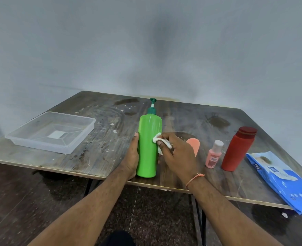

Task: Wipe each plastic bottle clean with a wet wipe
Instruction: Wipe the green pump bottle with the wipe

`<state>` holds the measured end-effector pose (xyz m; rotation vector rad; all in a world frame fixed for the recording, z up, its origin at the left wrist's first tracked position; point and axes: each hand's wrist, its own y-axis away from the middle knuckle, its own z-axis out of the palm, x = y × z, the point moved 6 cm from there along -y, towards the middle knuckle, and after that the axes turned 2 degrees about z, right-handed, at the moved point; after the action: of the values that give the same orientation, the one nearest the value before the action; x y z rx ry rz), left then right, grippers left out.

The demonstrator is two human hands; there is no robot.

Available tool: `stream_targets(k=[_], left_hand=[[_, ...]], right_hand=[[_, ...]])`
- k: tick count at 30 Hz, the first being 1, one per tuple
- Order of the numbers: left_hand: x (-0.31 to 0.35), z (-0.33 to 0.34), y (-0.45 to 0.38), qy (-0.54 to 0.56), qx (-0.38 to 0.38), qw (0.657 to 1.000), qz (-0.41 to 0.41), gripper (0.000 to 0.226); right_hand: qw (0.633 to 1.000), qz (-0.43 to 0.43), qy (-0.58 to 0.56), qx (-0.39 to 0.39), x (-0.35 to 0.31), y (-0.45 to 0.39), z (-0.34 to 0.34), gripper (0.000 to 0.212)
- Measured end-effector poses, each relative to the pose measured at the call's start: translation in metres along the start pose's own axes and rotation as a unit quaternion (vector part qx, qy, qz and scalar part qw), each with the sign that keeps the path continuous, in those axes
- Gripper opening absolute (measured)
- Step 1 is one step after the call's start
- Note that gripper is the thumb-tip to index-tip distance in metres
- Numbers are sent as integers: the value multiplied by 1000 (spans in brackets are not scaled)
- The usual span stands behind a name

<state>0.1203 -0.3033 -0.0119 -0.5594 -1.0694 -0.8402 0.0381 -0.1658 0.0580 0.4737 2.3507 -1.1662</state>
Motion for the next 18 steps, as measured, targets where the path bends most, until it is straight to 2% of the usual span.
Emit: stream_targets(k=[8, 18], left_hand=[[0, -9, -2, -21, 36, 999, 3, 77], [-2, -4, -2, 18, -2, 1000, -14, 84]], right_hand=[[998, -34, -14, -52, 6, 36, 2, 15], [998, 44, -37, 21, 8, 1, -2, 17]])
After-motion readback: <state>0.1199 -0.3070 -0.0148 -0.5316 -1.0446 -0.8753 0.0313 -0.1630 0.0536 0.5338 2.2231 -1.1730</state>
